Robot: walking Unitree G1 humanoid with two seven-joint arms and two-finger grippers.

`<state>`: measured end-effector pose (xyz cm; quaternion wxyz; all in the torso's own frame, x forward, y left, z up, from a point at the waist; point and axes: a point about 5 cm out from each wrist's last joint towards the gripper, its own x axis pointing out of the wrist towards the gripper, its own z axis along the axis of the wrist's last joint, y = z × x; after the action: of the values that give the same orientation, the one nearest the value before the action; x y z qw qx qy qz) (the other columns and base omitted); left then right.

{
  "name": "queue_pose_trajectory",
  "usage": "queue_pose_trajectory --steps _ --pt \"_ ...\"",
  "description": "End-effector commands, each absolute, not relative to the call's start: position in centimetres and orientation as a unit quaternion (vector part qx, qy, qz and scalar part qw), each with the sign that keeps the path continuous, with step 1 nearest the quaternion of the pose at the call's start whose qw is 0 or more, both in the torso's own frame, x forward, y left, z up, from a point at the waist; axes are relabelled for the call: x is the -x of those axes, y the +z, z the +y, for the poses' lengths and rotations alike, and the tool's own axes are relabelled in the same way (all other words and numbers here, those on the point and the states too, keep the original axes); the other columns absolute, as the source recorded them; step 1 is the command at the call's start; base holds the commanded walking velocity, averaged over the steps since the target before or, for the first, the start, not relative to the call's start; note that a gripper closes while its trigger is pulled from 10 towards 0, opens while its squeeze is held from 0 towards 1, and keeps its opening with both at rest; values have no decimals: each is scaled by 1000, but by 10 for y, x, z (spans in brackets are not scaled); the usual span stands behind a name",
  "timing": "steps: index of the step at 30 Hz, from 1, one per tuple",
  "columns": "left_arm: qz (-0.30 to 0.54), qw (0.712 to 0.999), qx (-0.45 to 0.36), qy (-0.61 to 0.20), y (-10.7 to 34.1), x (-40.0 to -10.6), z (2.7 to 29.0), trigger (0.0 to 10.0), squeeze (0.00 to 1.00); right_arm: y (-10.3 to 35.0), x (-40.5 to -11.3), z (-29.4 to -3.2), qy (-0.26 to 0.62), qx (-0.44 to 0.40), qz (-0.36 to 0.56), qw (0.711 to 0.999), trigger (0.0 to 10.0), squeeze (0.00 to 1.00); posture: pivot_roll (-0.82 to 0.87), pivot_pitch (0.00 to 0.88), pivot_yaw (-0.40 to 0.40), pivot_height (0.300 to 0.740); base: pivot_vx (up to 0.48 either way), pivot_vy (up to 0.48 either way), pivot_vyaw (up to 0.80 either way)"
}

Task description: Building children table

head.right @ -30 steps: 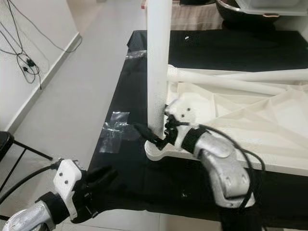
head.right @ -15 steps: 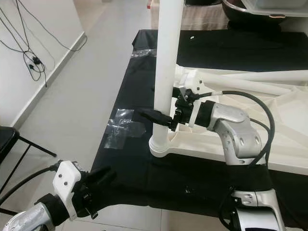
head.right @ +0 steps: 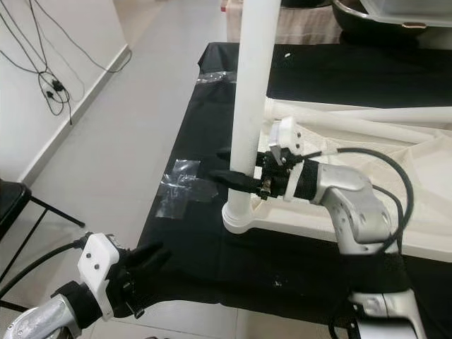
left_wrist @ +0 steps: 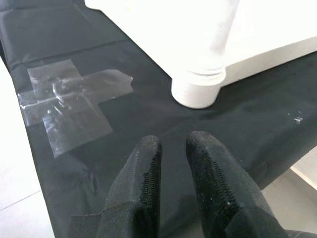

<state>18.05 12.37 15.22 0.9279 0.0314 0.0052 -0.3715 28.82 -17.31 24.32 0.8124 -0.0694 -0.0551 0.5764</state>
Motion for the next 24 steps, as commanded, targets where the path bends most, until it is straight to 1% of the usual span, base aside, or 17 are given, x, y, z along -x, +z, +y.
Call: queue_pose_trajectory --steps 1,2,3,4,5,6,7,8,9,10,12,13,19,20,21,22,24 --pt "10 930 -36 -366 149 -181 126 10000 0 229 -281 -167 580 50 -28 813 0 0 53 166 13 740 0 0 0" --pt "9 930 -37 -366 149 -181 126 10000 0 225 -277 -163 552 46 -33 832 0 0 50 168 8 740 0 0 0" --pt "9 930 -37 -366 149 -181 126 10000 0 225 -277 -163 552 46 -33 832 0 0 50 168 8 740 0 0 0" --pt "9 930 -37 -365 149 -181 126 10000 0 219 -277 -155 490 38 -43 870 0 0 50 172 1 740 0 0 0" --pt "8 930 -37 -364 149 -181 127 10000 0 205 -284 -156 290 84 -35 953 0 0 45 172 -2 740 0 0 0" --pt "8 930 -37 -364 149 -181 127 10000 0 205 -284 -156 290 84 -35 953 0 0 45 172 -2 740 0 0 0" --pt "9 931 -38 -364 149 -182 127 10000 0 199 -284 -161 138 121 -37 982 0 0 37 175 -1 740 0 0 0" --pt "9 931 -38 -364 149 -182 127 10000 0 199 -284 -161 138 121 -37 982 0 0 37 175 -1 740 0 0 0" --pt "9 931 -37 -363 149 -182 127 10000 0 184 -269 -151 88 107 -14 990 0 0 31 179 0 740 0 0 0" --pt "9 931 -36 -363 148 -183 126 10000 0 175 -257 -137 97 107 -1 989 0 0 32 177 7 740 0 0 0" --pt "9 931 -36 -363 148 -183 126 10000 0 175 -257 -137 97 107 -1 989 0 0 32 177 7 740 0 0 0" --pt "8 930 -35 -365 147 -183 124 10000 0 170 -250 -127 131 91 10 987 0 0 31 167 9 740 0 0 0" --pt "6 930 -36 -366 147 -185 124 10000 0 178 -261 -121 168 82 -2 982 0 0 34 161 4 740 0 0 0" --pt "6 931 -36 -364 147 -186 125 10000 0 183 -263 -119 177 75 -15 981 10000 0 38 158 6 740 0 0 0" --pt "6 931 -36 -364 147 -186 125 10000 0 183 -263 -119 177 75 -15 981 10000 0 38 158 6 740 0 0 0" --pt "6 931 -36 -363 147 -186 124 10000 0 188 -264 -115 193 62 -31 979 10000 1000 42 157 8 740 0 0 0" --pt "5 931 -35 -363 147 -186 123 10000 0 194 -264 -110 219 46 -46 974 10000 1000 42 157 8 740 0 0 0"
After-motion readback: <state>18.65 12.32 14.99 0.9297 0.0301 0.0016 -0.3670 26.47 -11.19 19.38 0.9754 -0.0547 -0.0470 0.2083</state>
